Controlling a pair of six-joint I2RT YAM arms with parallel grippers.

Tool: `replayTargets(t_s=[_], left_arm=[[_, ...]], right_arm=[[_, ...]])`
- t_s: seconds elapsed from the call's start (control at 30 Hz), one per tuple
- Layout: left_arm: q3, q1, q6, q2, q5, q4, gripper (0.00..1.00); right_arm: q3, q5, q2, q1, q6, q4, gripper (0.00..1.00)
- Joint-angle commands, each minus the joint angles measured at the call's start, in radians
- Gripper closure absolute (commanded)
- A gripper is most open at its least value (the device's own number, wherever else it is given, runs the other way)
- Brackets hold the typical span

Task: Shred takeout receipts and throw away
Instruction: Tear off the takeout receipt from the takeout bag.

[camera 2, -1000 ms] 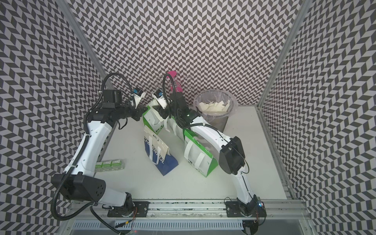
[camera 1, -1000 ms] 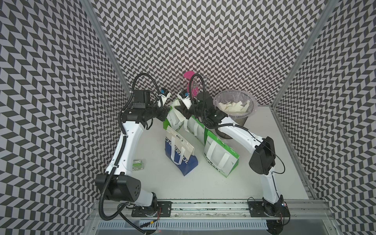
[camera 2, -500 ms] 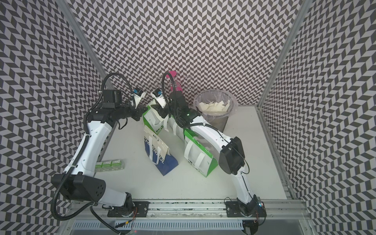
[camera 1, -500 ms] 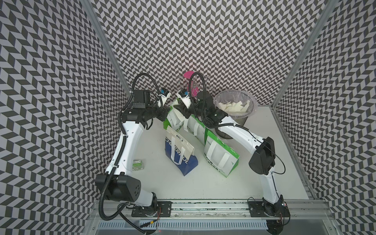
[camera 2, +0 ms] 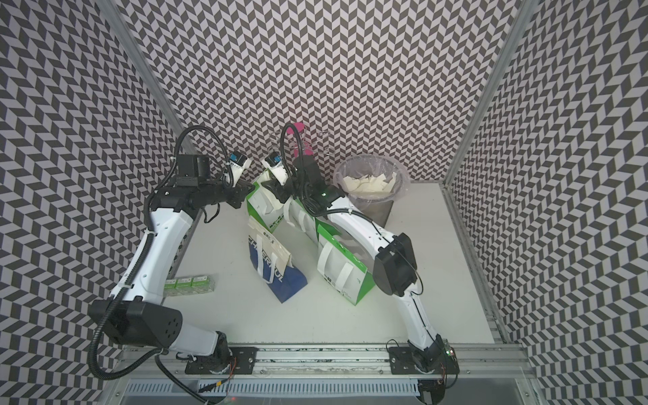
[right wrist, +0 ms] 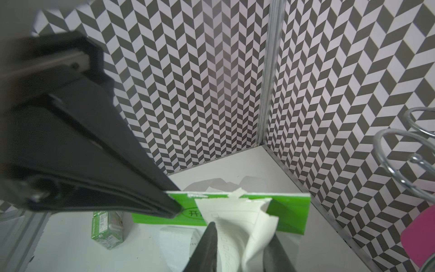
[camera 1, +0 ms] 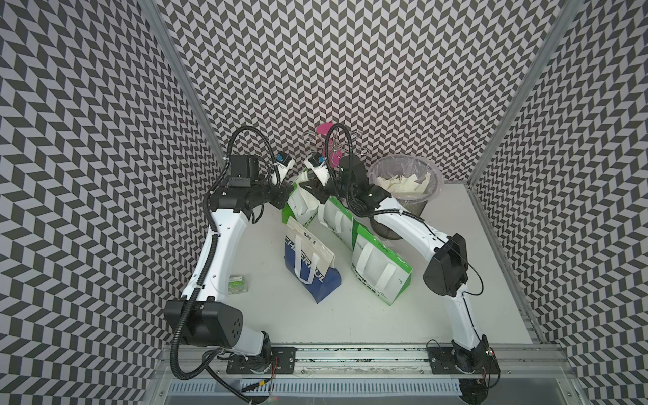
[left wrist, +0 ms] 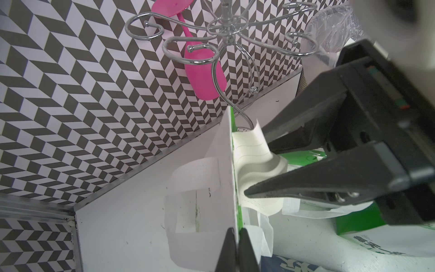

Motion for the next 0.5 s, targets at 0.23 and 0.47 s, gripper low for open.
replayTargets(t_s=[0.23, 0.47], left_arm=[[0.037, -0.008, 0.007, -0.014, 0.048, 0.032, 1.0], [0.036, -0.006, -0.005, 0.005, -0.04, 0.026, 1.0]], right_arm=[[0.08, -0.083, 0.038, 0.004, 0.017, 0.008, 0.95], [0.01, -0.118, -0.039, 0.003, 0.033, 0.106, 1.0]])
